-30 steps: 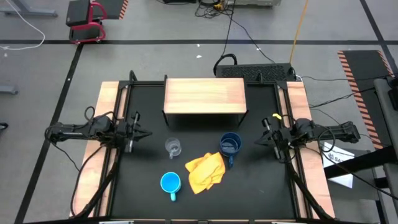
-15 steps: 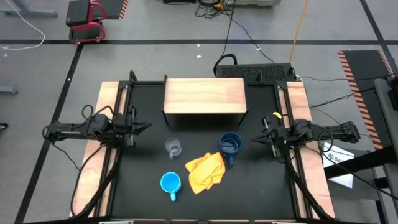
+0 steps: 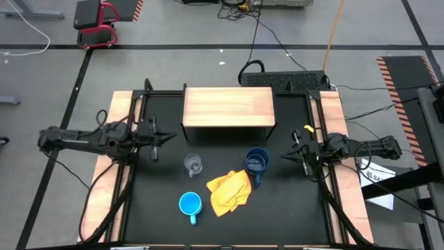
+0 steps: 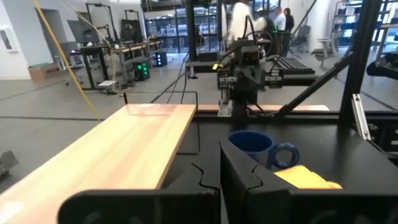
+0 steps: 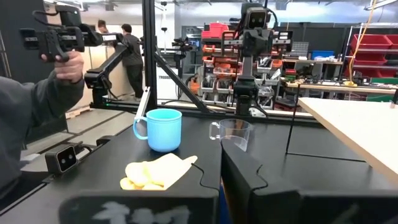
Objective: Stack small to large cups/mugs on shelf
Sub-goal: Put the transparent mug on the shelf
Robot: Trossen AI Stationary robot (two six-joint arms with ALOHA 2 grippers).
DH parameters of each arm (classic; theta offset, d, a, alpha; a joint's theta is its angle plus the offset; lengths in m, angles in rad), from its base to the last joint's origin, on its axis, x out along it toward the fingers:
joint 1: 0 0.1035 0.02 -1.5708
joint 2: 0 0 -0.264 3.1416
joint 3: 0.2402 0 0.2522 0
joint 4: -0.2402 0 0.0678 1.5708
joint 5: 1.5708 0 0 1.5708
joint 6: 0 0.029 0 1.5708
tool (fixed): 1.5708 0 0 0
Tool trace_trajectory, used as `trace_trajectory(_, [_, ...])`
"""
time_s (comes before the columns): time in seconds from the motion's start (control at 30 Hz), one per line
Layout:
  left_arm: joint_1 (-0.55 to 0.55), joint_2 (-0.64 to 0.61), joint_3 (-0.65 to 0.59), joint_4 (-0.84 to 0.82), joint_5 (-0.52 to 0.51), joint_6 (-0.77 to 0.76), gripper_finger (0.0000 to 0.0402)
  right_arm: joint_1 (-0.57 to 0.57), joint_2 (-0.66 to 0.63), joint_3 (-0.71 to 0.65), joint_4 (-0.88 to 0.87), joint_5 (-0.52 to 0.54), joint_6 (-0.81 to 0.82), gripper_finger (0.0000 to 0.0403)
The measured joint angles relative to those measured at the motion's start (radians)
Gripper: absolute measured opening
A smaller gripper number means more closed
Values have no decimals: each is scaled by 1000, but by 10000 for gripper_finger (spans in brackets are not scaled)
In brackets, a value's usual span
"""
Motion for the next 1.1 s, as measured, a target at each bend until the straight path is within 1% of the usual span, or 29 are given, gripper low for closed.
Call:
trace_trajectory(0.13, [0, 48, 26, 16, -2, 10, 0, 0, 0, 0, 0, 0, 12, 0])
trace_trajectory(0.27, [12, 69, 33, 17, 0, 13, 0, 0, 0, 0, 0, 0, 27, 0])
trace_trajectory(0.37, [30, 72, 33, 18, 7, 3, 0, 0, 0, 0, 0, 0, 26, 0])
trace_trajectory(0.5, [57, 73, 33, 17, 49, -2, 0, 0, 0, 0, 0, 0, 25, 0])
trace_trajectory(0.67, [90, 73, 33, 15, 56, -15, 0, 0, 0, 0, 0, 0, 24, 0])
trace_trajectory(0.8, [99, 73, 33, 13, 93, -9, 0, 0, 0, 0, 0, 0, 23, 0])
trace_trajectory(1.0, [99, 70, 34, 42, 108, 3, 0, 0, 0, 0, 0, 0, 36, 0])
trace_trajectory(1.1, [99, 70, 79, 4, 119, -6, 0, 0, 0, 0, 0, -1, 62, 0])
